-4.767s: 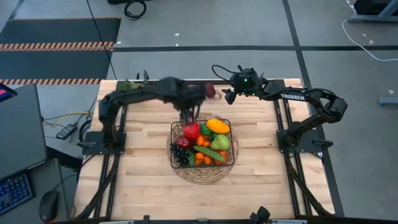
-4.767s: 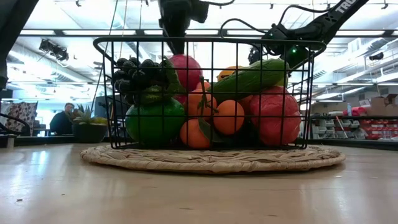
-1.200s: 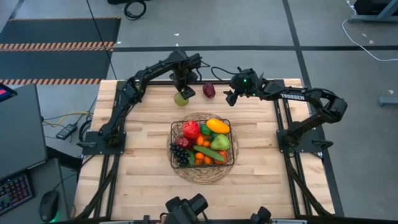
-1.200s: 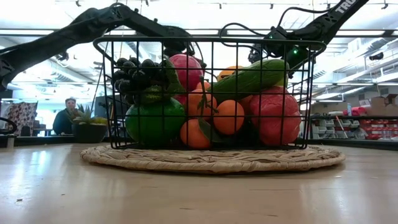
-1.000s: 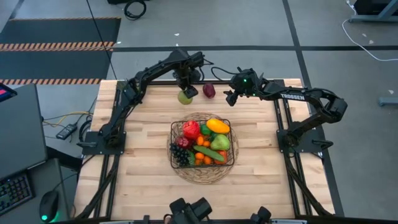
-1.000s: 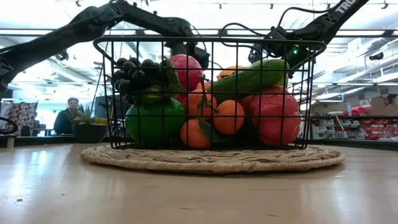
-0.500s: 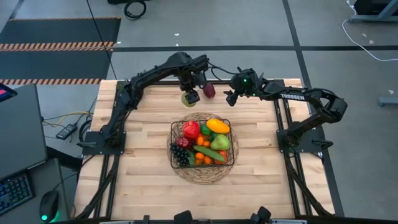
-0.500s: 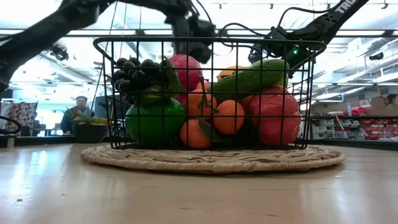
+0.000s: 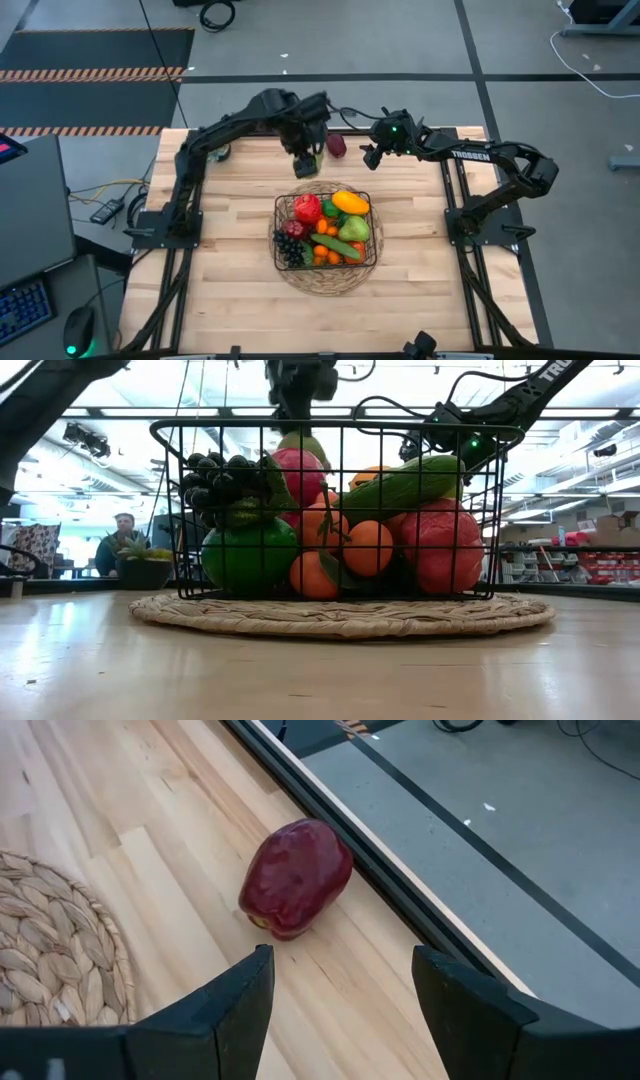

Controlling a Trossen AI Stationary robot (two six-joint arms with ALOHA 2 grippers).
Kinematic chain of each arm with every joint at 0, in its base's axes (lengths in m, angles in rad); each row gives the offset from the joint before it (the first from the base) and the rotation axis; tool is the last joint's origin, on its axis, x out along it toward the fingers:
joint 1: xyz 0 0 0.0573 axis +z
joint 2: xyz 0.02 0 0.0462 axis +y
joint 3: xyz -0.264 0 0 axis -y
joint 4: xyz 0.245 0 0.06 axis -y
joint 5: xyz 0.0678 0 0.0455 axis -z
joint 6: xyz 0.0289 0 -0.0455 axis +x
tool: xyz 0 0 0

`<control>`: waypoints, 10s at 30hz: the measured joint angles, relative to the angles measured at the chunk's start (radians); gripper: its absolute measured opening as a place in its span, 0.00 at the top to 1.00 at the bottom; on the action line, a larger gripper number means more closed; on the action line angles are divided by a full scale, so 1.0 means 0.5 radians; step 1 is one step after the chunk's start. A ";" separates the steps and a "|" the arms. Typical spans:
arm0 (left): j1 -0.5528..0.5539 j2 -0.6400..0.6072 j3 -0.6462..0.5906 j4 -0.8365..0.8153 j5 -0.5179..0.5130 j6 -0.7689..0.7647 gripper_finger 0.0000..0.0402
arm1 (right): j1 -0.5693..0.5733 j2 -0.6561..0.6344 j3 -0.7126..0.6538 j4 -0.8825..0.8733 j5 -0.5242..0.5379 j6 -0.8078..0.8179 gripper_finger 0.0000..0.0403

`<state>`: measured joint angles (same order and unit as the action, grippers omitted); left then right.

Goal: Build produce basket
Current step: Put the green pear into the black wire basket, then put the dark red apple into the black wire basket

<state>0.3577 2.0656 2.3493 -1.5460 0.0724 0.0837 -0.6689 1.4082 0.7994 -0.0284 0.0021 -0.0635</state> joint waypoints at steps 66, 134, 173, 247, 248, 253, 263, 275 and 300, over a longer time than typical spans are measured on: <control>-1.049 0.002 -0.407 0.259 -0.563 -0.798 0.22 | 0.188 0.000 -0.111 -0.024 -0.028 0.232 0.40; 0.321 -1.440 -3.380 4.439 0.278 -0.309 0.41 | 0.054 0.032 0.159 -0.273 -0.183 0.110 0.34; 0.318 -1.469 -3.555 4.503 0.497 -0.407 0.49 | 0.067 0.833 0.822 -0.439 -0.153 0.017 0.30; 0.271 -1.467 -3.553 4.446 0.495 -0.362 0.55 | 0.161 1.119 1.383 -0.977 0.218 -0.133 0.30; 0.271 -1.467 -3.553 4.446 0.495 -0.362 0.55 | 0.163 1.054 1.383 -1.020 0.218 -0.124 0.30; 0.271 -1.467 -3.553 4.463 0.495 -0.362 0.56 | 0.191 0.690 1.386 -1.277 0.151 -0.019 0.30; 0.271 -1.467 -3.553 4.537 0.495 -0.369 0.57 | 0.500 0.246 1.384 -1.666 0.174 0.219 0.30; 0.271 -1.468 -3.553 4.479 0.495 -0.371 0.57 | 1.064 0.138 1.384 -1.755 0.179 0.643 0.30; -0.163 -1.469 -3.553 4.355 0.494 -0.511 0.57 | 2.025 0.356 1.378 -1.772 0.645 1.488 0.30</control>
<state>0.2765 1.3312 0.5728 0.6316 0.3195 -0.1719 0.3434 1.5864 1.4885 -0.9145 0.3244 0.6805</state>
